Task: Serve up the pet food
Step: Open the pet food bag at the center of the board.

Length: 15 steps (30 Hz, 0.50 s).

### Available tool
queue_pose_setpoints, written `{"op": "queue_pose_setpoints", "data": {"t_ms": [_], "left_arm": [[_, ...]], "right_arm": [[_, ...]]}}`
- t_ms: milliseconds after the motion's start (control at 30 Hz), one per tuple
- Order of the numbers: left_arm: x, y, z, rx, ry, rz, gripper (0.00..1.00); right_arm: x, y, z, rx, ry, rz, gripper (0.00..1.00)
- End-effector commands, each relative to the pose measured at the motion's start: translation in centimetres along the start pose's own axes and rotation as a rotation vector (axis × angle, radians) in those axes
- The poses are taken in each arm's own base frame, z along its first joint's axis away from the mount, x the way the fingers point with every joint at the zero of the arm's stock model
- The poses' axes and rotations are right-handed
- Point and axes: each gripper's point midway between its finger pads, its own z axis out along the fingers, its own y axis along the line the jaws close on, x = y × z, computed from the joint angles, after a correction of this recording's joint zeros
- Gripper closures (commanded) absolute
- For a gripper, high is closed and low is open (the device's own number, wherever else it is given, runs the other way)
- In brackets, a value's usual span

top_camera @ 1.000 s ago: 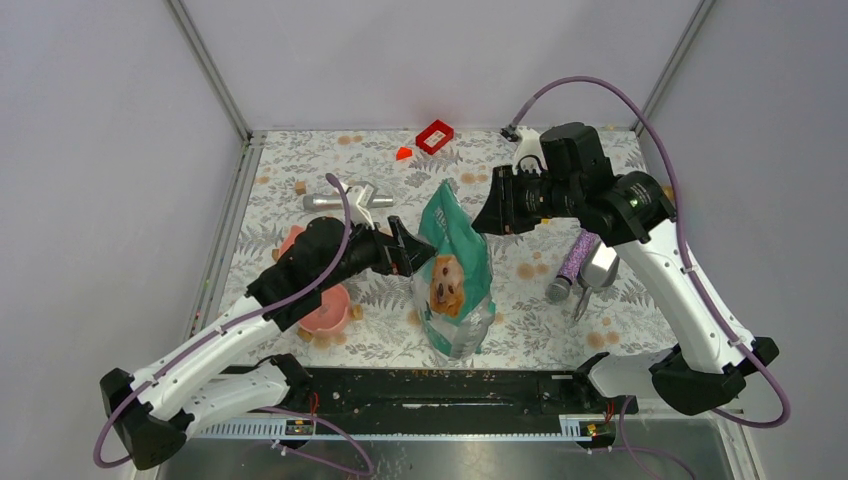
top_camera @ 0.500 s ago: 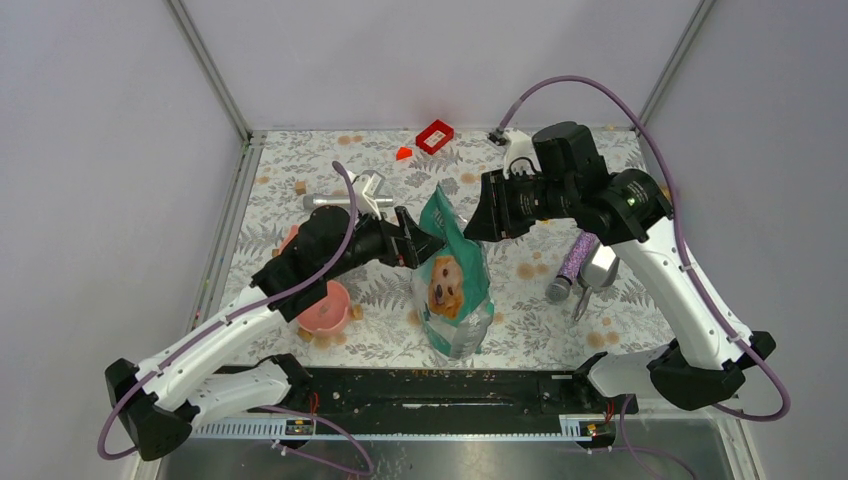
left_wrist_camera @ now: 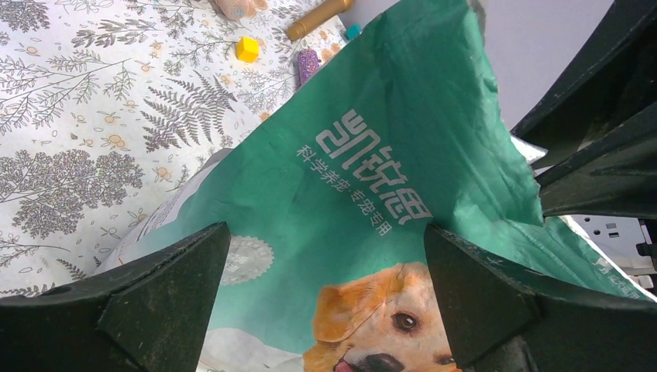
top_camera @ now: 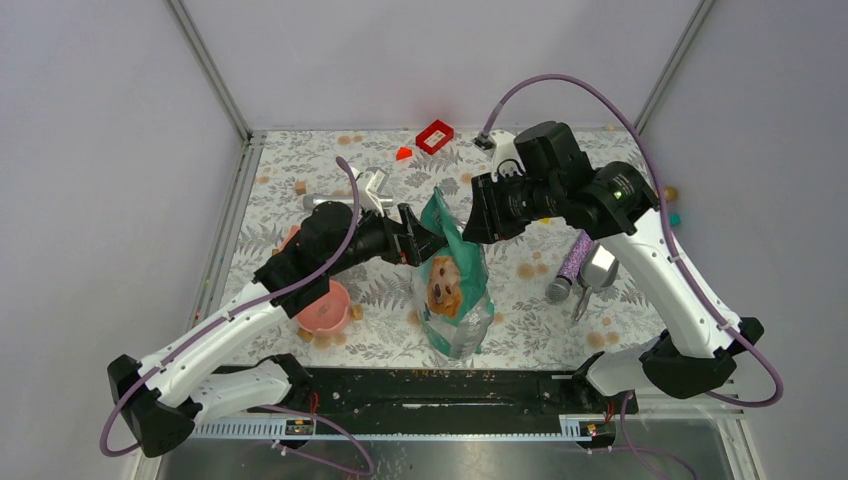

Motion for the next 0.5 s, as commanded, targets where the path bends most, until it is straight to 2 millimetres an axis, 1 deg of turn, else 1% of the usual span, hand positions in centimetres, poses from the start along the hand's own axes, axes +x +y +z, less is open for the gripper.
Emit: {"op": "queue_pose_setpoints", "data": {"t_ms": [0,67,133,233,300,367,467], "left_arm": [[-3.5,-3.3,-1.0,0.100,-0.099,0.030,0.01],[-3.6,-3.1,-1.1,0.084,-0.101,0.024,0.01],[-3.9,-3.3,-1.6,0.078,-0.106,0.012,0.01],[-4.5,-3.7,-3.1,0.076,-0.139,-0.016,0.01],[-5.4,-3.8,-4.4,0.053,-0.177,-0.046,0.01],[-6.2,-3.9,-5.6,0.020,-0.193,-0.080,0.01],[-6.5,-4.1,-6.4,-0.024,-0.167,-0.144,0.02]], "right_arm": [[0.4,1.3,1.1,-0.062,0.043,-0.011,0.71],[0.2,2.3,1.2,-0.118,0.031,-0.003,0.89],[0.4,3.1,1.0,-0.166,0.032,0.001,1.00],[0.4,4.0,1.1,-0.228,0.015,0.016,1.00],[0.2,4.5,1.0,-0.260,-0.015,0.020,1.00],[0.1,4.7,1.0,-0.278,-0.048,0.014,1.00],[-0.1,4.7,1.1,-0.266,-0.107,-0.021,1.00]]}}
